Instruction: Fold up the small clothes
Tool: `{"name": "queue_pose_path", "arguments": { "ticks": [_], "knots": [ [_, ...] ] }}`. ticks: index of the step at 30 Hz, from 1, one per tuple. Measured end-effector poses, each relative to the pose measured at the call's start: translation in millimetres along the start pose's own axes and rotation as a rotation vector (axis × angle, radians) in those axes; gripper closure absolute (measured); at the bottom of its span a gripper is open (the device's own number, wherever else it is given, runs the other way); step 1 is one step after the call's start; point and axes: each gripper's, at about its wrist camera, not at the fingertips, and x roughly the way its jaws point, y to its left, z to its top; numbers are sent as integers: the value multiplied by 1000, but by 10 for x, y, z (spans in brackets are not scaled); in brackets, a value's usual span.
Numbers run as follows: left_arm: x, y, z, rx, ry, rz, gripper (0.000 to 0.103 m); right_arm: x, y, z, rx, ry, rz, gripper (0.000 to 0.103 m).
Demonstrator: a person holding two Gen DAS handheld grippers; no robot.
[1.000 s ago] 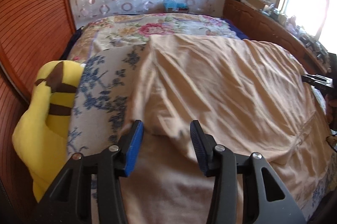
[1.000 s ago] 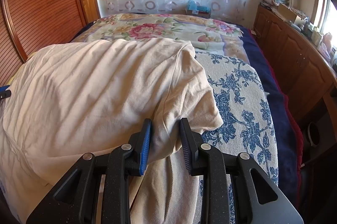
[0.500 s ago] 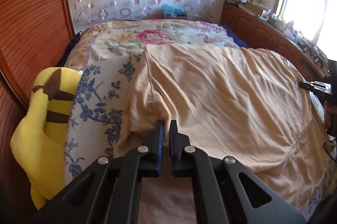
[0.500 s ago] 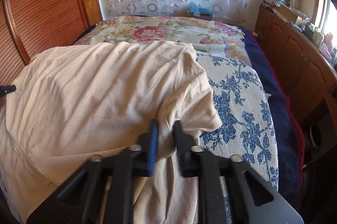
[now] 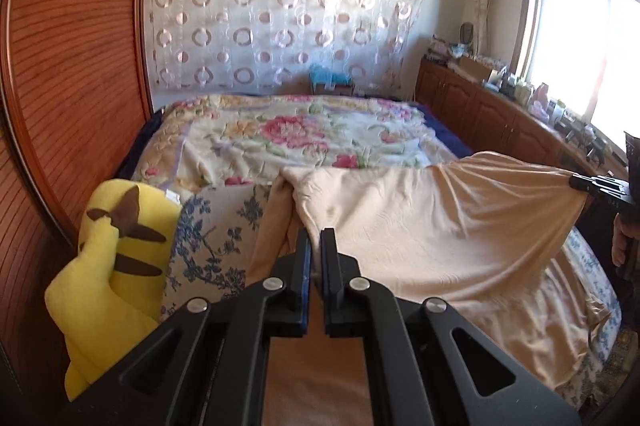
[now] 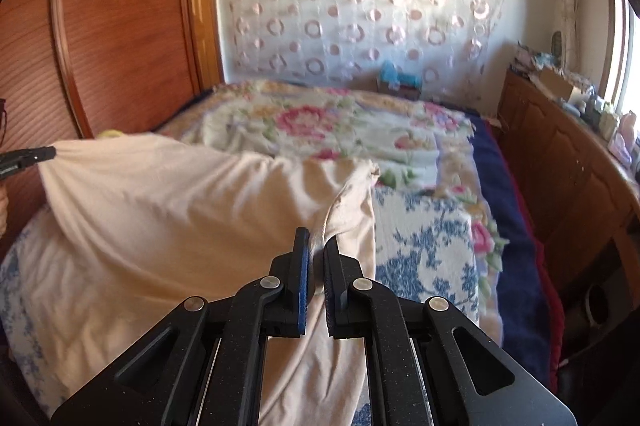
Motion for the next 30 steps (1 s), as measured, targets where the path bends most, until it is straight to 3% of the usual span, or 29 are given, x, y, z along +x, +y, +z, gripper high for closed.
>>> {"name": "queue_pose_path", "arguments": {
  "ticks": [7, 15, 21, 30],
  "knots": [
    [-407, -29, 2, 11, -65, 6, 102, -451, 149, 103, -36, -57, -4, 99],
    [-855, -47, -217, 10, -103, 12, 102, -925, 267, -74, -50, -74, -4, 99],
    [-936, 97, -618, -64, -46, -29, 102, -1081, 364, -415, -48, -26, -2, 99],
    [-753, 161, -1222, -82, 74, 54, 99, -865, 524, -1035, -49, 101, -12, 97]
  ]
}}
